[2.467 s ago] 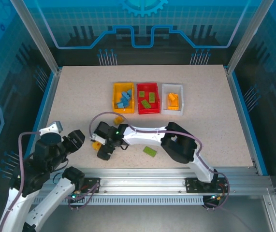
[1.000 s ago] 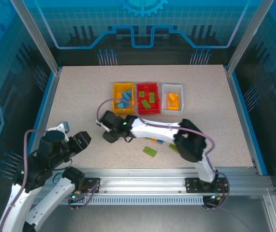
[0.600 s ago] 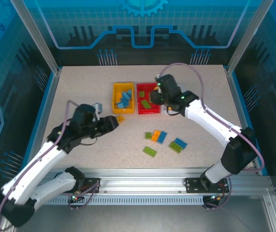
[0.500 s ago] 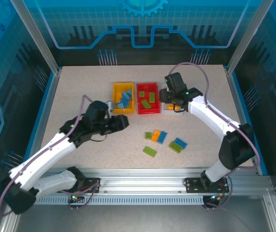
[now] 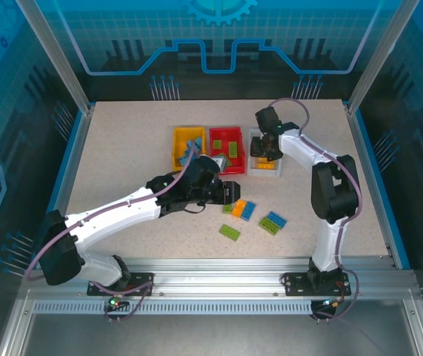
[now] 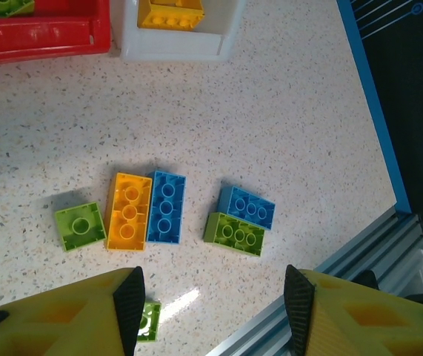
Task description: Sort the legos into containers by color
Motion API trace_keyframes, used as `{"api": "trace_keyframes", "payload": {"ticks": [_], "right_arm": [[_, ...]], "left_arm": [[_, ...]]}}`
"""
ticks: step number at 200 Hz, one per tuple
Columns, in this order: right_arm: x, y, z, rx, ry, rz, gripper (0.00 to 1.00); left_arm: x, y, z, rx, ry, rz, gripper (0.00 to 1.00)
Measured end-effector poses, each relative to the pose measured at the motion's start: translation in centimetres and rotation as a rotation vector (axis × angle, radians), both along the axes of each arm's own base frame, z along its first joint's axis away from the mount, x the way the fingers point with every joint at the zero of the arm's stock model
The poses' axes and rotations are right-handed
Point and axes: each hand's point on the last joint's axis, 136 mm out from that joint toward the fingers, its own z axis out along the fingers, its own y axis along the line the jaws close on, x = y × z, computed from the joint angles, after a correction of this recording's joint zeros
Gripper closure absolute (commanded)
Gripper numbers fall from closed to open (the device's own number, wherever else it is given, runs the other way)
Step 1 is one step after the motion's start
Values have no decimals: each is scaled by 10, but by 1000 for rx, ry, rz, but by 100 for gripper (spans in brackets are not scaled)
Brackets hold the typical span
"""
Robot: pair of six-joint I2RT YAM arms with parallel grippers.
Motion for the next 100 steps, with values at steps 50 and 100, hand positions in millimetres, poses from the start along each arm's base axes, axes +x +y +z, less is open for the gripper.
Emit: {"api": "trace_keyframes", "payload": {"ticks": [50,100], "right_arm": [[1,2,3,10,0,-3,41],[-4,3,45,22,-75,7,41]], "left_arm": [[3,0,1,1,-14,8,43],[3,2,-1,13,-17,15,43]]}}
